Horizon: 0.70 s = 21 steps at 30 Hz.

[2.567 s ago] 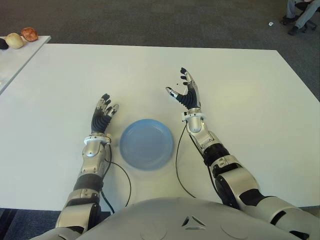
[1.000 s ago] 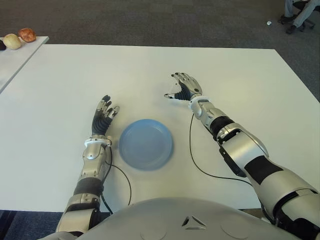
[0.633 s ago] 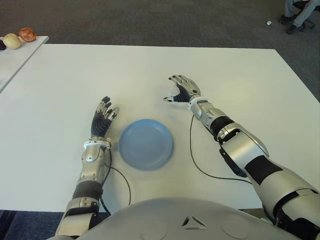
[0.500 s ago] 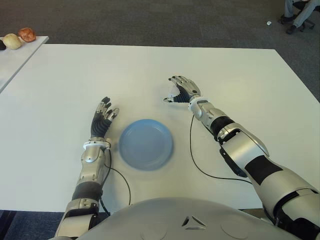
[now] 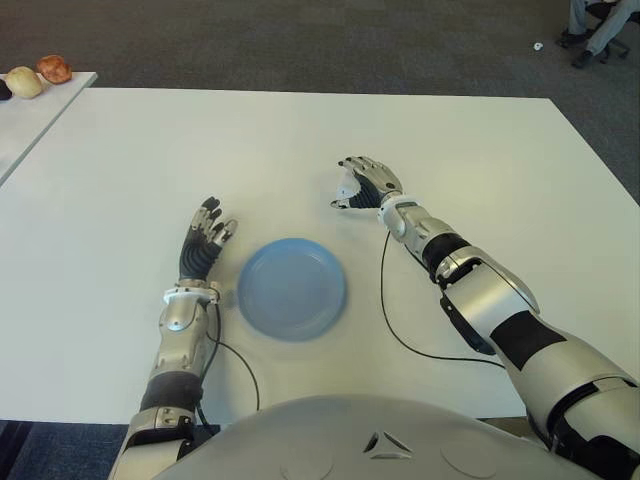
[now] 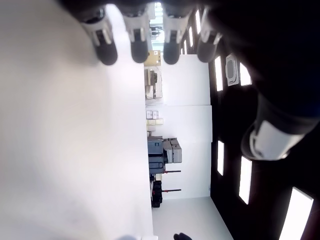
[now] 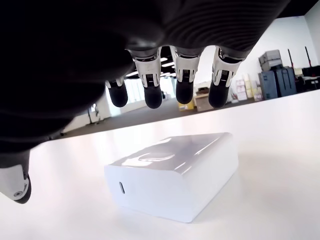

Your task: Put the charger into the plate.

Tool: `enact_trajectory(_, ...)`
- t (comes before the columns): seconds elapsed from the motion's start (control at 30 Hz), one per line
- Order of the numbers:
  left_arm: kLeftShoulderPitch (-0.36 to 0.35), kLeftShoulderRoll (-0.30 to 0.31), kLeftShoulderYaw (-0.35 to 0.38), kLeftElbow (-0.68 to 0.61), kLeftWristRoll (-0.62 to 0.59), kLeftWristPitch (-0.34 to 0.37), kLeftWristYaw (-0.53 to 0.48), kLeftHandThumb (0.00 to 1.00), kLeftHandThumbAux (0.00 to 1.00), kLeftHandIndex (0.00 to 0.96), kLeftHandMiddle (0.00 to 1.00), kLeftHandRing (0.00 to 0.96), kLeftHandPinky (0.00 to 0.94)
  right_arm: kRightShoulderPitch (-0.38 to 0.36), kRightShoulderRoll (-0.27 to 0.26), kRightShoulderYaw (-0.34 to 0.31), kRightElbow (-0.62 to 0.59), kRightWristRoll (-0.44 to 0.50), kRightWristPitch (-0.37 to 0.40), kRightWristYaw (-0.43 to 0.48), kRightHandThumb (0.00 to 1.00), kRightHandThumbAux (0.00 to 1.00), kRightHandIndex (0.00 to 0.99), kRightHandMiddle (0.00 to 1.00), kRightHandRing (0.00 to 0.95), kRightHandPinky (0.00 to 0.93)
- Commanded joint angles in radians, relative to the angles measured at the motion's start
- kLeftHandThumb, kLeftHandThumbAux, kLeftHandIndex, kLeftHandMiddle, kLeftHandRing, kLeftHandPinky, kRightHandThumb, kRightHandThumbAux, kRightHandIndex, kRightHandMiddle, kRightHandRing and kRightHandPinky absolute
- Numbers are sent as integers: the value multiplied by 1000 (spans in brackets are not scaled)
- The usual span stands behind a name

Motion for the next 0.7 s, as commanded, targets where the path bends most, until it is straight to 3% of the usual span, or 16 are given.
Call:
enact_trajectory(0.03, 79, -10, -15, 33, 4, 103, -19, 0, 574, 0, 84, 66, 68, 16, 2, -2, 10, 4, -8, 25, 197, 481, 0, 0, 0, 6)
enact_trajectory(0.47, 93, -10, -18, 5, 9, 122, -16, 0, 576, 0, 84, 68, 70, 40, -11, -16, 10, 28, -33, 115, 170, 612, 0, 0, 0, 62)
enact_trajectory(0.7, 88, -14, -17, 6, 4, 131, -17, 0, 572, 6, 76, 59, 59, 56, -44, -41, -20, 52, -74, 196, 130, 670, 0, 0, 7, 77)
